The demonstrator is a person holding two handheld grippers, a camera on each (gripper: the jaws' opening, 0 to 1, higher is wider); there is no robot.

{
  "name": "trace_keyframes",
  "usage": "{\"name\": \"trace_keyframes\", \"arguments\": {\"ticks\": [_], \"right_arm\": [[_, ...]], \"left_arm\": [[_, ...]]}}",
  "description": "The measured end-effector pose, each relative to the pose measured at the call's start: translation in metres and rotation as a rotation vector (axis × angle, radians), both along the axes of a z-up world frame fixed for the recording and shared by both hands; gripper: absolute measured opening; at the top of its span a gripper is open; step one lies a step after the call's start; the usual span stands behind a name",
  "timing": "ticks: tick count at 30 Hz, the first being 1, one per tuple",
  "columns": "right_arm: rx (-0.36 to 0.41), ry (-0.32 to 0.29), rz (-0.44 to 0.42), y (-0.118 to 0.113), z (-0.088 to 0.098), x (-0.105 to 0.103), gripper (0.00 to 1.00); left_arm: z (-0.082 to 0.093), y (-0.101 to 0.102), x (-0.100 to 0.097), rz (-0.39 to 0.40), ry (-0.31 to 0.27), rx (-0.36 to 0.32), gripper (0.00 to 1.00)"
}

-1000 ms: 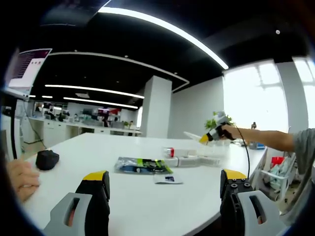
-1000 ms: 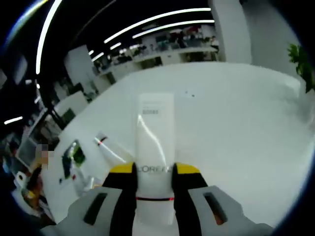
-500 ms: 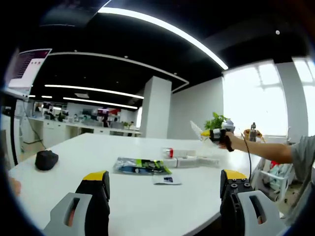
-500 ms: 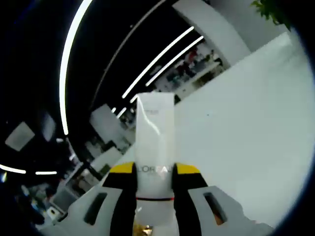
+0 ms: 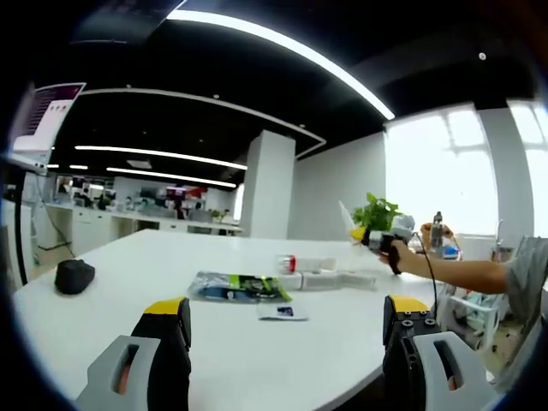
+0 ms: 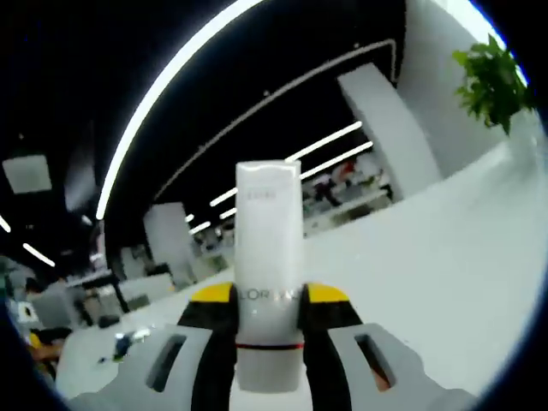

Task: Arrange the skincare products in the storage area until every visible bottle or jar stands upright without overlapping.

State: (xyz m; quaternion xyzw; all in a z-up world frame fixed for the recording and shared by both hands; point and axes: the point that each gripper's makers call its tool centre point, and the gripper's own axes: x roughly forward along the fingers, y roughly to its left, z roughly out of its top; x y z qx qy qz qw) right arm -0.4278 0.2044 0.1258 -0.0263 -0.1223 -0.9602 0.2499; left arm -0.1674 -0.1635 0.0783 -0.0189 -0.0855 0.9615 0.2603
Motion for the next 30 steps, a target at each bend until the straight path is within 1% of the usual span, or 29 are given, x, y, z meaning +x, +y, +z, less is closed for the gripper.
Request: {"name": "trace_keyframes", "arguments": {"ticks": [1,3,6,8,9,11,13,16,19,21,22,24,26,28,29,30], "right_arm": [[0.023,0.01,0.005,-0.004,-0.001,0.003,0.26],[0.043,0.021,0.025,-0.014,-0.001,0.009,0.26],[0.076,0.054,0.061,-0.031,0.005,0.021,0.26],[0.103,0.092,0.078,-0.04,0.012,0.027,0.26],[0.11,0.11,0.081,-0.045,0.016,0.033,0.26],[0.105,0.146,0.092,-0.053,0.024,0.04,0.26],[0.091,0.171,0.103,-0.057,0.033,0.041,0.26],[0.08,0.216,0.142,-0.073,0.046,0.051,0.26],[0.063,0.267,0.166,-0.086,0.061,0.057,0.26],[0.072,0.289,0.179,-0.095,0.068,0.059,0.26],[0.079,0.301,0.191,-0.101,0.072,0.06,0.27],[0.087,0.305,0.208,-0.112,0.075,0.061,0.27],[0.081,0.311,0.218,-0.12,0.079,0.059,0.27],[0.062,0.315,0.229,-0.128,0.083,0.059,0.27],[0.049,0.318,0.237,-0.132,0.087,0.058,0.27],[0.038,0.32,0.243,-0.136,0.089,0.058,0.27]], "left_arm": [[0.0,0.001,0.0,-0.002,-0.001,0.0,0.96],[0.0,0.003,-0.001,-0.007,0.0,0.0,0.96],[-0.002,0.006,-0.001,-0.017,-0.005,0.011,0.96],[-0.001,0.013,-0.001,-0.044,-0.013,0.042,0.95],[0.0,0.017,0.0,-0.063,-0.017,0.069,0.95],[0.006,0.025,0.001,-0.094,-0.013,0.112,0.95],[0.015,0.031,0.001,-0.12,-0.002,0.141,0.95],[0.032,0.038,-0.007,-0.131,0.023,0.174,0.95],[0.052,0.047,-0.021,-0.14,0.048,0.176,0.95],[0.067,0.054,-0.034,-0.141,0.07,0.171,0.97],[0.077,0.058,-0.044,-0.134,0.082,0.179,0.98],[0.093,0.062,-0.059,-0.12,0.096,0.207,0.99],[0.108,0.069,-0.072,-0.123,0.112,0.233,0.99],[0.123,0.078,-0.083,-0.137,0.134,0.244,0.99],[0.133,0.084,-0.091,-0.144,0.161,0.245,0.99],[0.135,0.085,-0.092,-0.145,0.169,0.243,0.99]]}}
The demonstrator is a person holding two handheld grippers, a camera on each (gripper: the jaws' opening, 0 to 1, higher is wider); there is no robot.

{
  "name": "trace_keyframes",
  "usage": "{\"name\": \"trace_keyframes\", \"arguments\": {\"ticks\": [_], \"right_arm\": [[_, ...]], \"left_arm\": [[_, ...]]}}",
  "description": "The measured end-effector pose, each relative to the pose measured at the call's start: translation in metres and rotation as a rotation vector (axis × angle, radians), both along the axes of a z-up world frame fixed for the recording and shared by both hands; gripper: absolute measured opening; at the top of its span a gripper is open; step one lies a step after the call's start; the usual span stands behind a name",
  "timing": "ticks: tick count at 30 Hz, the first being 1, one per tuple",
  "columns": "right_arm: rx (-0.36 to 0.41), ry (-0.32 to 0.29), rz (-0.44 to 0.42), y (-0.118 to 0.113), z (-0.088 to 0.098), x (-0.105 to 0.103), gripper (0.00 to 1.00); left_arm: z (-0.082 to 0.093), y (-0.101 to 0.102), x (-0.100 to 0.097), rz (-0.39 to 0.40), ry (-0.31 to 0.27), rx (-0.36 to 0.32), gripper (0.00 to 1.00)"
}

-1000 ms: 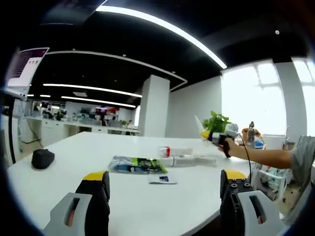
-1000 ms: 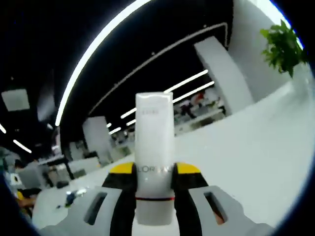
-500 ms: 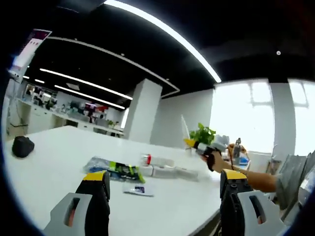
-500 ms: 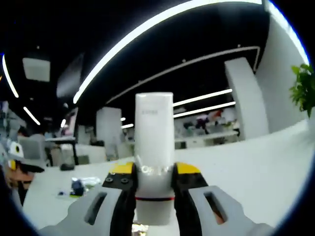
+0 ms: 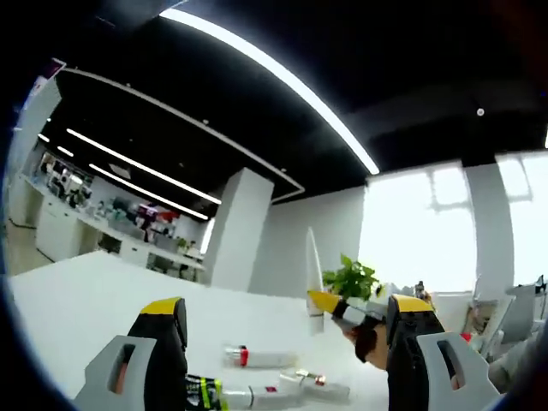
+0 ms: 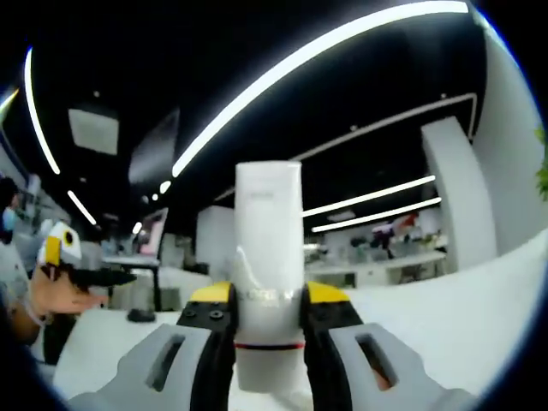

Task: Arrange the skincare products in the storage area until every visible bottle or jar stands upright without overlapping.

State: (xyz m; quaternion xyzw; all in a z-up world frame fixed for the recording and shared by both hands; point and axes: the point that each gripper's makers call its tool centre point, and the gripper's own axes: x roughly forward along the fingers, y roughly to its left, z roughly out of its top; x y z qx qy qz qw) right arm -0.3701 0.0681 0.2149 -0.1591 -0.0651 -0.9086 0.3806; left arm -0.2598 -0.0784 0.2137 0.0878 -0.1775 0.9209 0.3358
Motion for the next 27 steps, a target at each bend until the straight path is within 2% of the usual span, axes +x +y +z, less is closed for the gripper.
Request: {"name": "trace_keyframes", "arguments": {"ticks": [3,7,10,12,14,17,19,21,23,24,25,27], "right_arm": [[-0.018,0.001,0.027,-0.012,0.006,-0.001,0.27],[0.013,0.018,0.049,-0.034,0.009,0.005,0.27],[0.066,0.047,0.049,-0.046,0.009,0.004,0.28],[0.081,0.055,0.042,-0.049,0.009,0.003,0.28],[0.102,0.069,0.02,-0.053,0.006,0.001,0.28],[0.126,0.081,0.011,-0.058,-0.001,0.002,0.28],[0.175,0.092,0.004,-0.065,-0.009,0.002,0.28],[0.217,0.084,0.002,-0.07,-0.018,0.004,0.28],[0.25,0.088,0.003,-0.075,-0.026,0.006,0.28],[0.268,0.084,0.008,-0.077,-0.03,0.007,0.27],[0.279,0.09,0.01,-0.079,-0.032,0.008,0.28],[0.274,0.08,0.02,-0.08,-0.035,0.008,0.27]], "left_arm": [[0.018,0.017,-0.021,-0.021,0.058,-0.039,0.99],[0.032,0.033,-0.047,-0.029,0.088,-0.057,0.97],[0.034,0.04,-0.061,-0.008,0.105,-0.06,0.85],[0.04,0.046,-0.066,-0.014,0.135,-0.015,0.84],[0.043,0.056,-0.067,-0.069,0.134,0.028,0.87],[0.039,0.064,-0.075,-0.085,0.127,0.042,0.86],[0.041,0.064,-0.079,-0.064,0.172,0.09,0.86],[0.041,0.067,-0.077,-0.103,0.206,0.171,0.84],[0.032,0.074,-0.074,-0.167,0.206,0.201,0.79],[0.028,0.071,-0.076,-0.137,0.244,0.209,0.79],[0.024,0.072,-0.08,-0.13,0.17,0.23,0.77],[0.024,0.069,-0.078,-0.132,0.198,0.196,0.73]]}}
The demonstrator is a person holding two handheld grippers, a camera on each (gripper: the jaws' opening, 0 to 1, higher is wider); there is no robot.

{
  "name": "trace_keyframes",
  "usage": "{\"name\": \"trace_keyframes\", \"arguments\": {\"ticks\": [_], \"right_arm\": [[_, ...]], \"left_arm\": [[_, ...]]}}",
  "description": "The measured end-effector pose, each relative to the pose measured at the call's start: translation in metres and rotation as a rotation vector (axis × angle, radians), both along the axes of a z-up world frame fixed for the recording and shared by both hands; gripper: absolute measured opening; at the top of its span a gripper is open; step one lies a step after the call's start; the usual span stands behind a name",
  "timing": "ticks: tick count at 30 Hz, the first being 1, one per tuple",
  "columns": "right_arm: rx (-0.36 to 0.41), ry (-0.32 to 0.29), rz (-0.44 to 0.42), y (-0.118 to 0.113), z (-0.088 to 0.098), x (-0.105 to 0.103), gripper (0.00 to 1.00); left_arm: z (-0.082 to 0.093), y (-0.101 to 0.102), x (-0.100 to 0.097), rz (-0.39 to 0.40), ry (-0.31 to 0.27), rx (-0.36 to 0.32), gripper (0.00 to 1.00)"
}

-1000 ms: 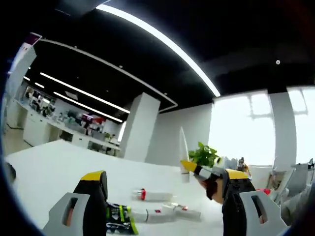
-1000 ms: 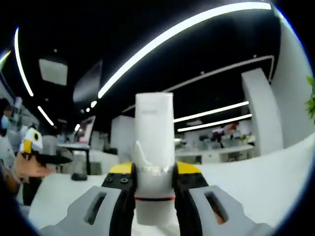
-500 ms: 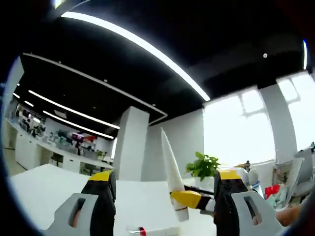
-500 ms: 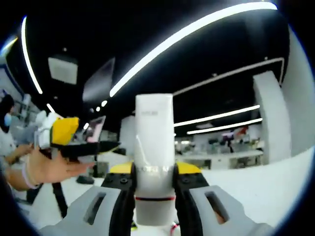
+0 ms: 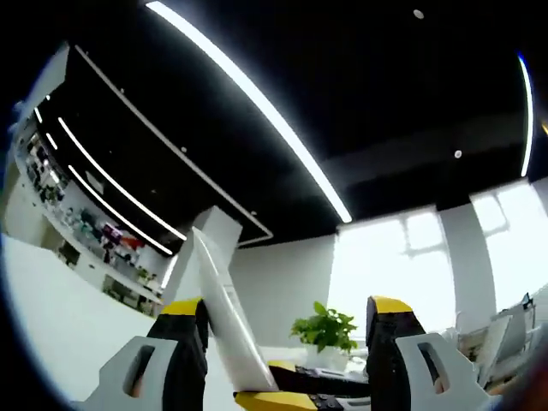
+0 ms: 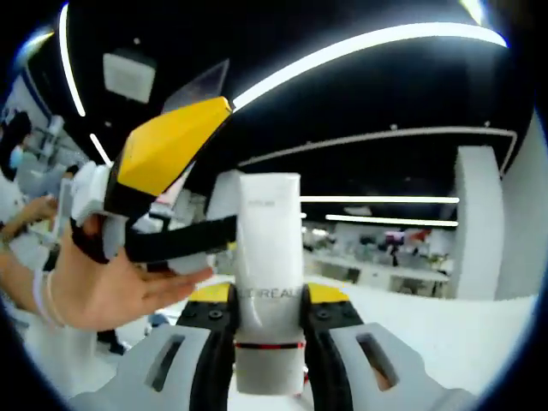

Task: Arrange the skincare products in the storage area until every visible bottle or jar stands upright without overlapping.

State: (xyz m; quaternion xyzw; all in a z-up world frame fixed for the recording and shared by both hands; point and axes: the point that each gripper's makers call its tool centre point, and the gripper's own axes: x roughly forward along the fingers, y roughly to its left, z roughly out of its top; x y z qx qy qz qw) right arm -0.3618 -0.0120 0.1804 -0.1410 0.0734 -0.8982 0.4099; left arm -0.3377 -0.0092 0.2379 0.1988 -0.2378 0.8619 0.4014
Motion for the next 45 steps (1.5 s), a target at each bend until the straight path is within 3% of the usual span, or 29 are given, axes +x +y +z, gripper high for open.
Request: {"name": "trace_keyframes", "arguments": {"ticks": [6,8,16,19,22,29,33,41,45], "right_arm": [[0.042,0.02,0.009,-0.008,-0.005,0.008,0.28],[0.064,0.03,0.009,-0.01,-0.007,0.01,0.28],[0.164,0.065,-0.05,-0.007,-0.017,0.006,0.28],[0.203,0.064,-0.082,-0.005,-0.023,0.005,0.29],[0.255,0.049,-0.117,-0.007,-0.032,0.003,0.3],[0.256,0.027,-0.118,-0.007,-0.036,0.002,0.32],[0.271,0.02,-0.126,-0.006,-0.039,0.002,0.33],[0.279,0.015,-0.109,-0.011,-0.042,0.004,0.38],[0.254,0.006,-0.105,-0.01,-0.039,0.007,0.36]], "left_arm": [[-0.012,-0.025,-0.01,0.069,-0.031,-0.014,0.26],[-0.015,-0.031,-0.012,0.05,-0.054,0.001,0.18],[-0.025,-0.028,-0.009,-0.005,-0.101,-0.057,0.13],[-0.029,-0.019,-0.002,-0.027,-0.104,-0.125,0.11],[-0.035,-0.014,-0.002,0.008,-0.108,-0.186,0.1],[-0.039,0.001,0.009,0.094,-0.009,-0.343,0.1],[-0.041,0.003,0.009,0.106,0.0,-0.358,0.1],[-0.05,0.003,0.008,0.059,-0.063,-0.357,0.11],[-0.047,0.0,0.009,0.037,-0.075,-0.311,0.11]]}}
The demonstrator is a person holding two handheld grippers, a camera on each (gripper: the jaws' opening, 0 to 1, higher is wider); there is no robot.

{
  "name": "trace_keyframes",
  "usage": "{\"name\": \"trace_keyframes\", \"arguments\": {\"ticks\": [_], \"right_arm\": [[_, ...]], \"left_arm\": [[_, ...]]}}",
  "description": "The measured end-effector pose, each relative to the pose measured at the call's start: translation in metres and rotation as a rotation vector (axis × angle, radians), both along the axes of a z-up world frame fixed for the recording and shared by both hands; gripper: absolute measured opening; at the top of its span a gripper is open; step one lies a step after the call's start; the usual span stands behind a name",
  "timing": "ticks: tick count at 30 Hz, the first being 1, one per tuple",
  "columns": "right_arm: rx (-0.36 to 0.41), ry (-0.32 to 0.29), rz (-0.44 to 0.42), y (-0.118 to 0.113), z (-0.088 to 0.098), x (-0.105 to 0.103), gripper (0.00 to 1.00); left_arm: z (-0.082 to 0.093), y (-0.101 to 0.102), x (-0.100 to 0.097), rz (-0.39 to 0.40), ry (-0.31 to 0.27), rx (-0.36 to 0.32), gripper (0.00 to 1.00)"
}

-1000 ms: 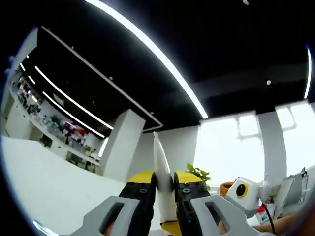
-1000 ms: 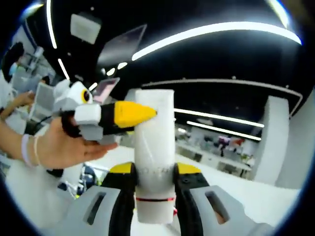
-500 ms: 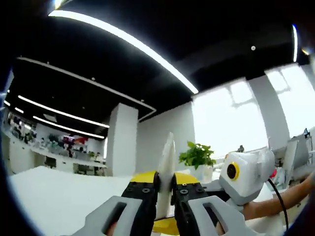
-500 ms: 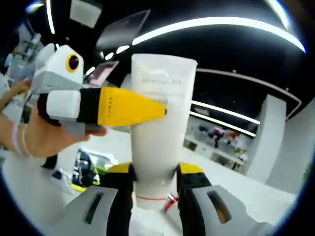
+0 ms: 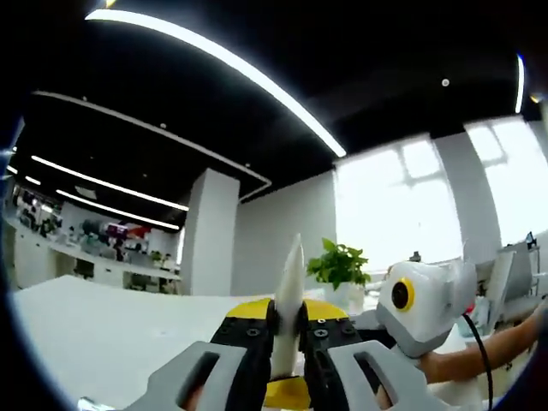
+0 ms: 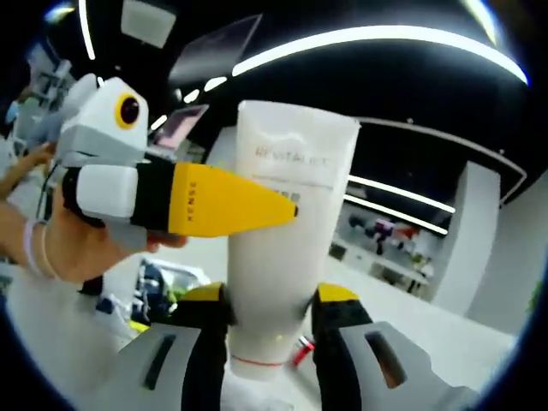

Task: Arrange the skincare products in the storage area until every visible bottle or jar stands upright without overlapping.

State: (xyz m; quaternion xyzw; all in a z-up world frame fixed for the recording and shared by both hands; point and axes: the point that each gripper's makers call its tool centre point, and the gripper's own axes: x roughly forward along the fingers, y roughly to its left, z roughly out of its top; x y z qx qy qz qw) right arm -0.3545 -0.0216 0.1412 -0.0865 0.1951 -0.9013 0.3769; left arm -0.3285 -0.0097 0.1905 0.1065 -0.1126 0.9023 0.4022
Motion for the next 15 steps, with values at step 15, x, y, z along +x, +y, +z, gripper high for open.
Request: {"name": "trace_keyframes", "arguments": {"ticks": [15], "right_arm": [[-0.151,-0.161,0.017,0.009,0.002,-0.007,0.31]], "left_arm": [[0.006,-0.016,-0.01,0.109,0.145,0.017,0.15]]}}
